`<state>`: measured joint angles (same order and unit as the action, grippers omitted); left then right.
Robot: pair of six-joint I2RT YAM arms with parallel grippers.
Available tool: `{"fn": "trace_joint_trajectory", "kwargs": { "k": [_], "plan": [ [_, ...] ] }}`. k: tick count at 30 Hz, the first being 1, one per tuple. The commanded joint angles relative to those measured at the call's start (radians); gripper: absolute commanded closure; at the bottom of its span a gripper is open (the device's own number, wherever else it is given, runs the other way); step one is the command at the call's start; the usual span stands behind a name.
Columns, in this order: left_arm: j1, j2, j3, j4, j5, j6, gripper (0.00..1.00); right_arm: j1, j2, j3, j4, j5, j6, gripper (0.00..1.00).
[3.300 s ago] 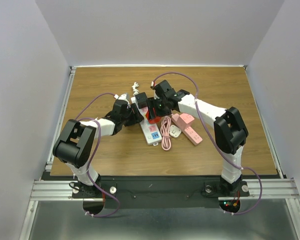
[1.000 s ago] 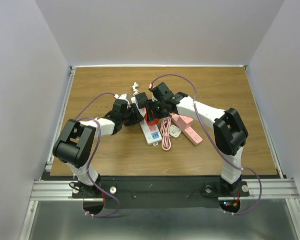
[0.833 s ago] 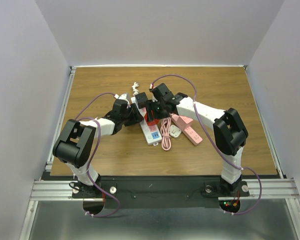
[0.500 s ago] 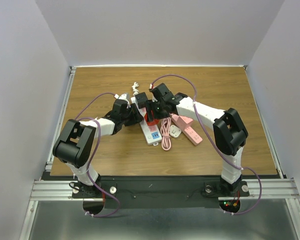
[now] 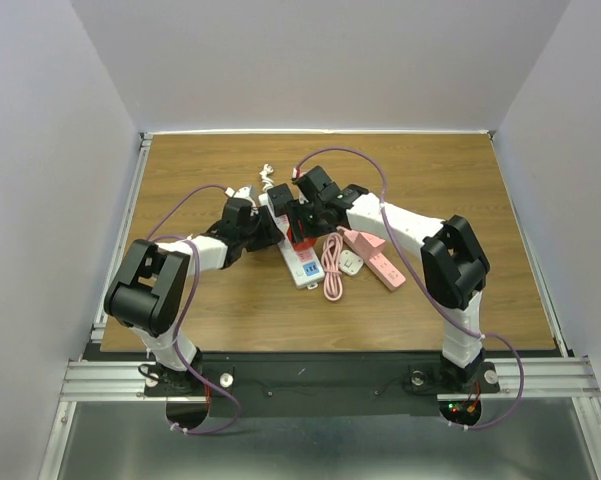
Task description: Insert the plug
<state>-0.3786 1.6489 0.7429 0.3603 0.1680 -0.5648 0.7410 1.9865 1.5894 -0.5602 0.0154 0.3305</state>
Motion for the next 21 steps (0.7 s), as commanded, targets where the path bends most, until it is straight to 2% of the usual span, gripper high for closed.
{"fn": "trace_joint_trajectory", "kwargs": {
  "k": [1, 21],
  "plan": [
    [0.023, -0.052, 0.024, -0.032, -0.018, 0.039, 0.39, 0.021, 0.058, 0.009, -0.035, 0.064, -0.039, 1.00],
    [0.050, -0.179, 0.003, -0.112, -0.038, 0.068, 0.37, 0.023, 0.130, 0.076, -0.052, 0.080, -0.064, 0.99]
  ]
}}
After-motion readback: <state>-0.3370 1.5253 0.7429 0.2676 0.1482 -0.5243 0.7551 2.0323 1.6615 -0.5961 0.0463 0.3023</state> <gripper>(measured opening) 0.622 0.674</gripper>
